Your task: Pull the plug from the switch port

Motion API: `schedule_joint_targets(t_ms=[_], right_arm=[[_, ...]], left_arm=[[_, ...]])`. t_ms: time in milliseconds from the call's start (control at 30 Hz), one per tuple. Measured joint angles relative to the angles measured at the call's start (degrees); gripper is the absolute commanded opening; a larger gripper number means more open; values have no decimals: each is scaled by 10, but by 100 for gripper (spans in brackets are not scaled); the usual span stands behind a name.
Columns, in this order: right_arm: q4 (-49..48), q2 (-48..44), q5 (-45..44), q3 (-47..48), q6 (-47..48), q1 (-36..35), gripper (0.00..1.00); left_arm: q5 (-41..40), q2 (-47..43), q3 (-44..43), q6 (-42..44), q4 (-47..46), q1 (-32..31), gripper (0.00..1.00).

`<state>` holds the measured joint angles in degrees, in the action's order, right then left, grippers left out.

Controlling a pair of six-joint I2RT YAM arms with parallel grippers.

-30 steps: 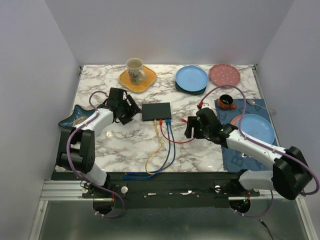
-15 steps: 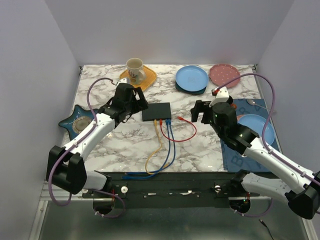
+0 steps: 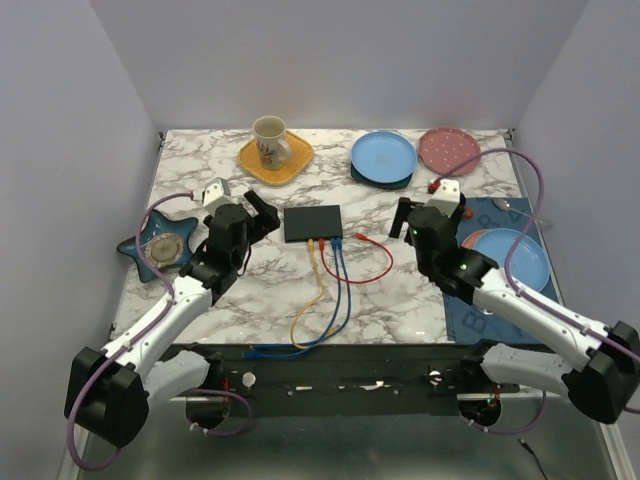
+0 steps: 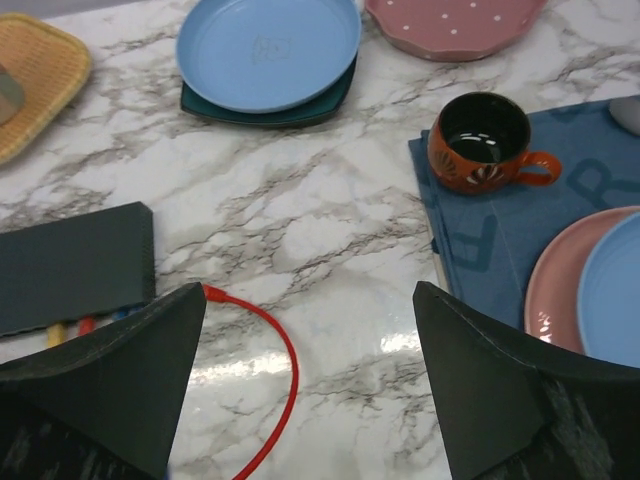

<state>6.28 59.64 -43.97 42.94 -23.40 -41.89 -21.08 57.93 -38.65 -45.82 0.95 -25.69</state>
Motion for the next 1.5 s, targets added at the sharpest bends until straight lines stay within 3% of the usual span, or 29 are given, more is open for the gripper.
schedule_joint_targets(t_ms=[67, 167, 333, 400, 600, 633, 767, 800, 867, 933, 1000, 1033, 1233, 1500], right_arm=[[59, 54, -9, 61, -3, 1, 90], [98, 98, 1, 115, -4, 1, 92], [70, 70, 90, 77, -10, 4, 89], [53, 72, 151, 70, -16, 12, 88], [15, 143, 307, 83, -28, 26, 89], [11, 152, 322, 85, -31, 26, 99], [9, 188, 350, 105, -40, 26, 99], [8, 196, 353, 114, -41, 26, 97], [8, 209, 355, 128, -42, 26, 76], [9, 230, 361, 152, -40, 26, 49], [8, 260, 370, 188, -38, 26, 40], [8, 275, 375, 206, -38, 27, 34], [16, 375, 419, 302, -49, 34, 21], [41, 468, 485, 355, -62, 49, 25]], left_arm=[[31, 22, -8, 3, 13, 10, 99], [72, 116, -119, 16, 75, 14, 99], [116, 289, -334, 26, 191, 13, 99], [138, 315, -344, 31, 201, 13, 99], [183, 301, -255, 30, 185, 14, 99], [190, 300, -254, 31, 185, 14, 99], [210, 300, -256, 23, 168, 21, 99], [216, 300, -248, 16, 153, 23, 99], [229, 292, -213, -2, 118, 25, 97], [242, 280, -167, -22, 85, 27, 83], [262, 268, -108, -50, 44, 28, 68], [272, 263, -80, -64, 25, 28, 65], [318, 246, 3, -127, -82, 31, 59], [330, 226, 108, -203, -256, 32, 63]])
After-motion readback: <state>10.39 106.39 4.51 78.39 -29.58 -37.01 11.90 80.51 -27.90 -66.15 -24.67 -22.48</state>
